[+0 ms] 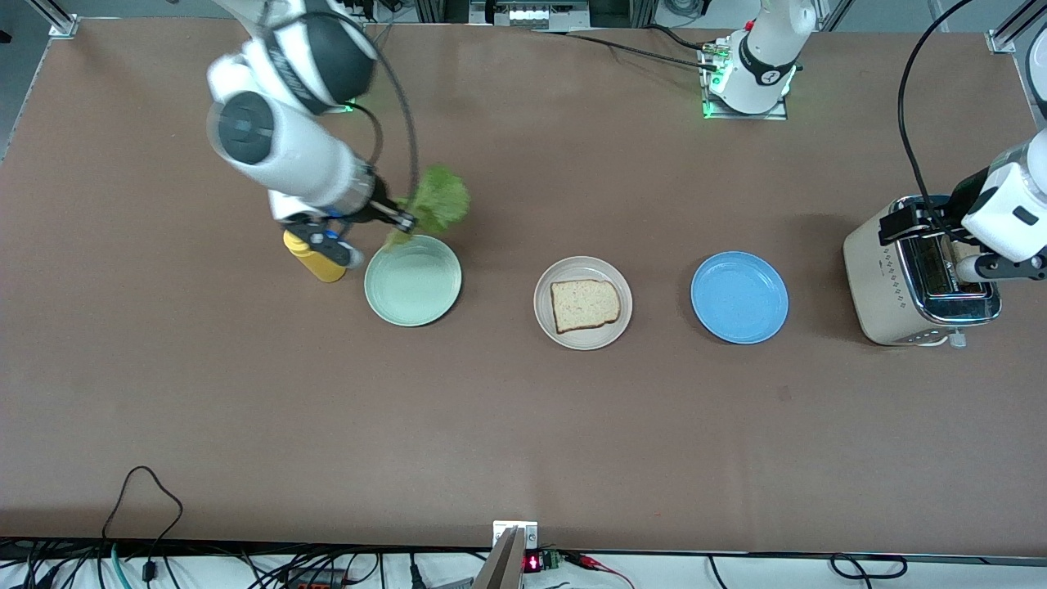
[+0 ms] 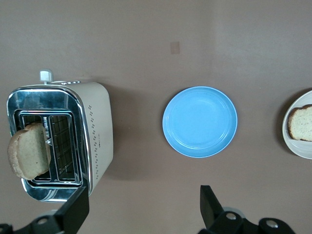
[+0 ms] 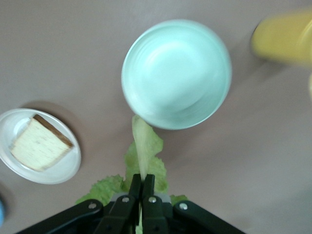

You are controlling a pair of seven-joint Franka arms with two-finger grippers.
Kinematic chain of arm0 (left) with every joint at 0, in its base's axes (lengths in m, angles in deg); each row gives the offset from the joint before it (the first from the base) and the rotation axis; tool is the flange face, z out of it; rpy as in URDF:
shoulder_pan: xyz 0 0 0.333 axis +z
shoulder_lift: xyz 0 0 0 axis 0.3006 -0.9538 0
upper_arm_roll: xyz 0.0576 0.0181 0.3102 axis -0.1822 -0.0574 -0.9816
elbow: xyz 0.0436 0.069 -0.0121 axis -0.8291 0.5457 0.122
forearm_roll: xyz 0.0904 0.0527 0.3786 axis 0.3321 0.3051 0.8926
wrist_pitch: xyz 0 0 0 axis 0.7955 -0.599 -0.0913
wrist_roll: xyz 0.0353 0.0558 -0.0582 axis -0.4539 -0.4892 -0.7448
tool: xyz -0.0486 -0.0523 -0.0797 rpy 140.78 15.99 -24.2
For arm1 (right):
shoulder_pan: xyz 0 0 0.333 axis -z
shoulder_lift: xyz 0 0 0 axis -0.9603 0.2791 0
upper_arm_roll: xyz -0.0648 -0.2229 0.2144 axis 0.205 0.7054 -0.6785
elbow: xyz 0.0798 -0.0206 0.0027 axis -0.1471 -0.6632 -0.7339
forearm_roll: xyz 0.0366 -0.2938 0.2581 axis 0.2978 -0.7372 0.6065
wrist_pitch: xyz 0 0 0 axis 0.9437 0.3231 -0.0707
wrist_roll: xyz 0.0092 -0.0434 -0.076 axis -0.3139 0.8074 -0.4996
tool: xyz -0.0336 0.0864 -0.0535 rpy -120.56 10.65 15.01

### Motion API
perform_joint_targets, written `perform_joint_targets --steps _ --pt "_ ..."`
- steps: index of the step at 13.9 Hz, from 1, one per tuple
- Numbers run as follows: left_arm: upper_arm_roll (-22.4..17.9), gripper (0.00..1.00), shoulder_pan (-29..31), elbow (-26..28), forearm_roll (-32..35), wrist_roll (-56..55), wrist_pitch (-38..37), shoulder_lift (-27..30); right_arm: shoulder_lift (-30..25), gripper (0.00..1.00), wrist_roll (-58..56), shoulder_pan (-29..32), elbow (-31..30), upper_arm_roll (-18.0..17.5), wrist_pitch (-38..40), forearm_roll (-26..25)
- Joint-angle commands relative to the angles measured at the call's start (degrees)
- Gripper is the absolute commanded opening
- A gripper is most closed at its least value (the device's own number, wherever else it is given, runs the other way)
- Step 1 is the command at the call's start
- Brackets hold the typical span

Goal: Make sandwich in beige plate with both arms
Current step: 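Carry the lettuce over the bread and release it onto the bread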

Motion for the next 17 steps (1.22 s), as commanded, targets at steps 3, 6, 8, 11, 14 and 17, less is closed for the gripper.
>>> perform_joint_targets --steps 3,6,8,11,14,17 --pt "0.0 1.00 7.9 -1.6 1.3 2.7 -0.3 -3.0 15.9 0.00 17.8 -10.5 15.4 4.9 -4.2 0.5" --pt "-0.1 1.00 13.6 -7.8 1.4 4.9 -0.8 -9.7 20.8 0.01 22.0 -15.3 17.4 6.9 -12.0 0.7" --pt "0.0 1.00 17.2 -8.5 1.5 9.4 -1.1 -12.2 25.2 0.01 26.1 -16.4 20.3 6.9 -16.2 0.8" --pt "0.0 1.00 21.9 -8.8 1.2 18.5 -0.6 -16.2 30.4 0.02 30.5 -18.2 24.0 7.0 -22.4 0.8" --pt "0.0 1.00 25.6 -8.6 0.4 24.0 -0.6 -18.5 33.5 0.02 32.9 -19.5 25.2 7.1 -28.0 2.1" --pt "0.0 1.00 25.8 -8.1 0.0 24.9 -1.2 -20.3 35.2 0.05 33.2 -20.4 26.0 7.1 -30.3 2.2"
